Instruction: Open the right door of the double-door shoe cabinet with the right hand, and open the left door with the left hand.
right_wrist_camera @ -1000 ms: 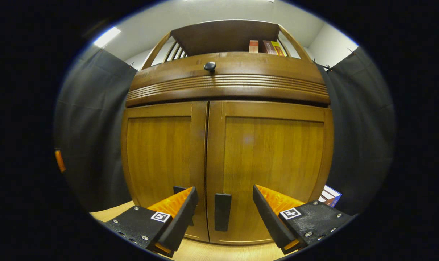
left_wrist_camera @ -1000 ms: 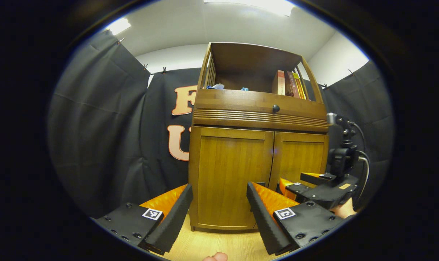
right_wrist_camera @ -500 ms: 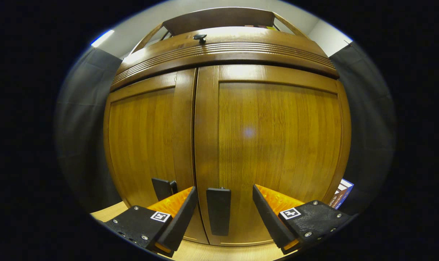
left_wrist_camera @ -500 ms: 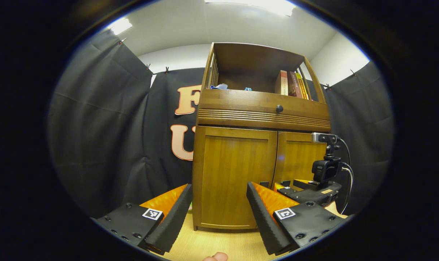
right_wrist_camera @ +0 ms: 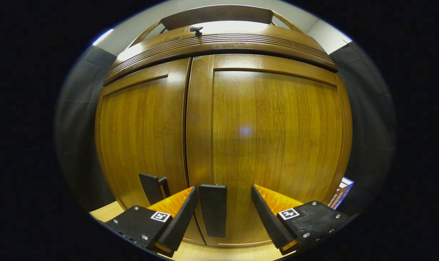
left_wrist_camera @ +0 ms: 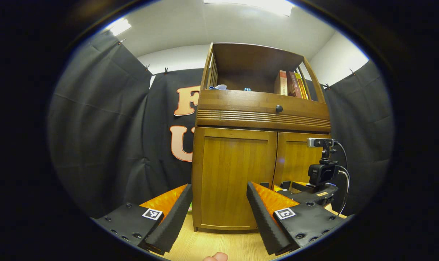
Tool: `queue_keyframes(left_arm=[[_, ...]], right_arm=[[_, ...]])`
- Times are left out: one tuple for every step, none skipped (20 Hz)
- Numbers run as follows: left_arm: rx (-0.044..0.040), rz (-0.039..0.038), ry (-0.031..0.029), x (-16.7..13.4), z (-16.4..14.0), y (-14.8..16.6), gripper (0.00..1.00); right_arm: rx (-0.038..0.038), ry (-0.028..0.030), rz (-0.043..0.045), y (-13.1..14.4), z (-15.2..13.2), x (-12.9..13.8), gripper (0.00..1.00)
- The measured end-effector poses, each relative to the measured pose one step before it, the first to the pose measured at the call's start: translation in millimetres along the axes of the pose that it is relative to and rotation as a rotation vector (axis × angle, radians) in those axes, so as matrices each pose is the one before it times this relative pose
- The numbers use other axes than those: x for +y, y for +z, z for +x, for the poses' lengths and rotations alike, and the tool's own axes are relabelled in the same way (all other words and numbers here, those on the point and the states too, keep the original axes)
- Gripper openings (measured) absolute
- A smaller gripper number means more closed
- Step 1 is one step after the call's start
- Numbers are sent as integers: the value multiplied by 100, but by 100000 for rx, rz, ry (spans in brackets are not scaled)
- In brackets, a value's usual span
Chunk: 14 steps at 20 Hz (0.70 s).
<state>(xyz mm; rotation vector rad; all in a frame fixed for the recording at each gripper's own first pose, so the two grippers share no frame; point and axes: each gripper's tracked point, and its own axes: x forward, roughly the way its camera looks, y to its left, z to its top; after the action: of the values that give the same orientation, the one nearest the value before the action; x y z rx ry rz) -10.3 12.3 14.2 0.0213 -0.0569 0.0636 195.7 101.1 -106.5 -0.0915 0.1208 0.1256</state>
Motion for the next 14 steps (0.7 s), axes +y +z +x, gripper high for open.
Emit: queue_keyframes(left_arm=[[-99,7,-79,-27,-10,33,99],[-46,-56,-184,-28,16,50,99],[170,52,-91,54,39,-125,99],[61,-17,122,54,59,11,99],[146,-180,-180,-52,25,-90,99],[249,-253,-255,-56,1,-18,99],[140,-124,-337,-37,-17,1,99],[-114,102,-418,-67,-47,60,97],[-108,179,-359,-66,64,37,97],[-106,92,-416,-126,63,31,98],[125,46,-388,-172,188,-16,99],[273,47,-401,-162,165,-52,98],[94,-3,-179,-79,-13,-3,97],[-106,0,-52,9,7,54,96]], right_arm=[[-4,-447,-1045,-31,-35,-53,92],[-183,-133,-480,25,-47,-39,92],[37,101,308,0,35,18,92],[-15,237,582,11,24,67,92],[93,182,-16,-27,-18,2,92],[-83,38,-511,-42,-78,29,100],[222,352,-397,-68,77,-21,80],[-115,471,44,-40,-11,28,87],[-16,572,75,-92,-60,86,77],[-240,605,154,-84,25,54,66],[118,457,846,-31,18,97,74],[693,667,1307,-113,186,204,68],[472,918,1396,-74,-150,383,75],[556,1803,1258,-98,-10,573,47]])
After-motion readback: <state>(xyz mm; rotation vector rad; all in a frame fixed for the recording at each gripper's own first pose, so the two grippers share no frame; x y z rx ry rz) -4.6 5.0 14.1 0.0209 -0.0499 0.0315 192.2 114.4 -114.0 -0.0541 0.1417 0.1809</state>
